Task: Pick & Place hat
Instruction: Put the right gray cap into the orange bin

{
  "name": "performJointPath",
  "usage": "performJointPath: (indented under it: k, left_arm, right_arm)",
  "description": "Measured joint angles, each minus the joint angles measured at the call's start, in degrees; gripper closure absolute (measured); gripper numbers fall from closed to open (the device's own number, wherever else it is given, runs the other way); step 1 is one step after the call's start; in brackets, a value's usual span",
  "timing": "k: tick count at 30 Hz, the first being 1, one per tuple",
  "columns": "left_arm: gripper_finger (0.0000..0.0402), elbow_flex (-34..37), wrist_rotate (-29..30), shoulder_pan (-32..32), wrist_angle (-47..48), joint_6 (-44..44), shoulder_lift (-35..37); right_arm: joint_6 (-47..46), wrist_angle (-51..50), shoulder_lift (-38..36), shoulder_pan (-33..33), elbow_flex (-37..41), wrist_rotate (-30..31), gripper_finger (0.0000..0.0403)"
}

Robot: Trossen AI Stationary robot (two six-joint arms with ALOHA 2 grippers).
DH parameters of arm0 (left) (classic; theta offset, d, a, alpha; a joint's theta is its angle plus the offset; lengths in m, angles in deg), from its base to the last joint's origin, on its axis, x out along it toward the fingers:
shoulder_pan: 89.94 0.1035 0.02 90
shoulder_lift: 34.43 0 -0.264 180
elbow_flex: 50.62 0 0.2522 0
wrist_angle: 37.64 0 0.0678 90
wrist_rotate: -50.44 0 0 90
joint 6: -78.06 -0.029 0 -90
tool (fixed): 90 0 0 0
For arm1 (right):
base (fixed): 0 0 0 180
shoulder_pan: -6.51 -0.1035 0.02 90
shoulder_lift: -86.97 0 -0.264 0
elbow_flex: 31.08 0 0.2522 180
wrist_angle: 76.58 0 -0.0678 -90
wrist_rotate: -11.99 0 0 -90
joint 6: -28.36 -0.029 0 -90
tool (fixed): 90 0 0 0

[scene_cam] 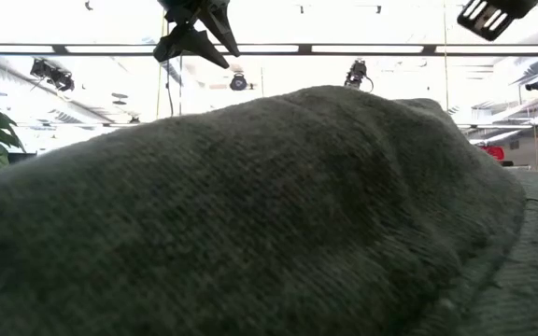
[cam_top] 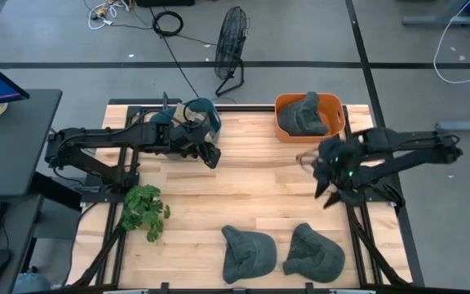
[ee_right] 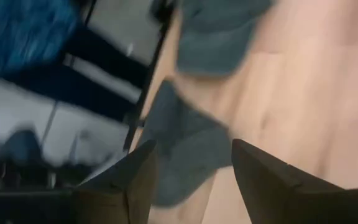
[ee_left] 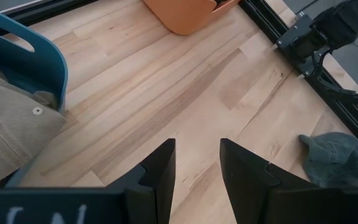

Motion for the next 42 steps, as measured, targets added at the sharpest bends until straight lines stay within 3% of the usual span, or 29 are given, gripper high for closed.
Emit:
performJointPath:
  k: [13, 24, 33, 42]
  left_arm:
    - [0.0271, 0.0, 0.0, 0.0, 0.0, 0.0, 0.0]
    - [0.0271, 0.0, 0.0, 0.0, 0.1, -0.4, 0.0]
    - [0.0271, 0.0, 0.0, 0.0, 0.1, -0.5, 0.0]
    - [0.0271, 0.0, 0.0, 0.0, 0.1, -1.7, 0.0]
  right_arm:
    - [13.7, 2.7, 17.0, -22.7, 0.0, 0.0, 0.0195]
    - [15.3, 10.4, 27.1, -28.5, 0.0, 0.7, 0.0213]
    - [15.0, 14.0, 37.1, -34.5, 0.0, 8.4, 0.0213]
    - [10.5, 23.0, 45.3, -38.5, 0.0, 8.6, 0.0213]
